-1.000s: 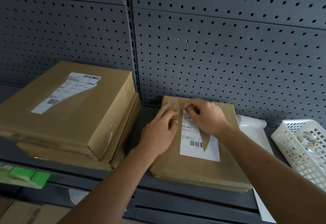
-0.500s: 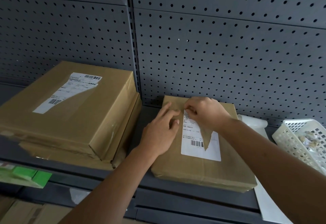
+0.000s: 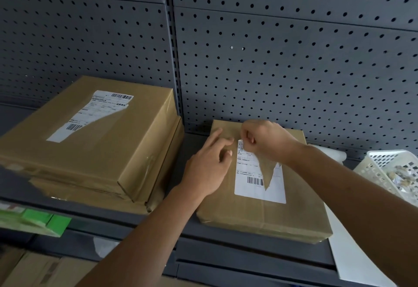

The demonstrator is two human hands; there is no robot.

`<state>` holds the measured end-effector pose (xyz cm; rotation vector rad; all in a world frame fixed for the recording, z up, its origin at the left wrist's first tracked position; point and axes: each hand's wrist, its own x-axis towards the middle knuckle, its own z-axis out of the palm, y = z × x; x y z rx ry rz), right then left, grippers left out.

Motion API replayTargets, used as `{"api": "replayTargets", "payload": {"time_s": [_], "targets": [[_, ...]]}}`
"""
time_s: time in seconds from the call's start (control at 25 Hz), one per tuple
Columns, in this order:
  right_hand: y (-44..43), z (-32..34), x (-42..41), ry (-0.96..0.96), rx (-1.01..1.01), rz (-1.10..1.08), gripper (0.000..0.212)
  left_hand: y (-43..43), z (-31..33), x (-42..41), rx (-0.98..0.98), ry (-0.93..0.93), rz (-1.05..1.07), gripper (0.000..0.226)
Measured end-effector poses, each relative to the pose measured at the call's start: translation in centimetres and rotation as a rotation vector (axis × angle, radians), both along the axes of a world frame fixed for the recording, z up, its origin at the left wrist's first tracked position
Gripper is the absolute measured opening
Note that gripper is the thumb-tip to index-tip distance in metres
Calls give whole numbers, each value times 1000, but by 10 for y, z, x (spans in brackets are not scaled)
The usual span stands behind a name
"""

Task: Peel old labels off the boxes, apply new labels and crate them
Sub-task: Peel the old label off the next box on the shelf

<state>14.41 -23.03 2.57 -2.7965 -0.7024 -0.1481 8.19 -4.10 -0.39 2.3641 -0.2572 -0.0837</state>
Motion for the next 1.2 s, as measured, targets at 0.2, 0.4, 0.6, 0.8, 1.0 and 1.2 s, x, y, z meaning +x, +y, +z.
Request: {"api": "replayTargets", "payload": {"time_s": [0.2,0.4,0.6,0.8,1.0,1.2], "targets": [[-10,1,-11,23,159,-59,15,2,-2,1,-9,-6,9,34],[5,-11,-8,-114,5,-1,9,1,-1,2,-3,-12,9,33],[-7,-12,-50,-120,38,-42,9,2,-3,2,0,-25,16,35],[-18,-1,-154,0,265,39,13,2,-5,3,-5,-14,26,34],[-22,2,-115,-24,448,-201,10,-1,-2,0,23,-6,7,35],[-5,-4,-55,48,347,-185,20,-3,1,-1,13,-10,1,34]]}}
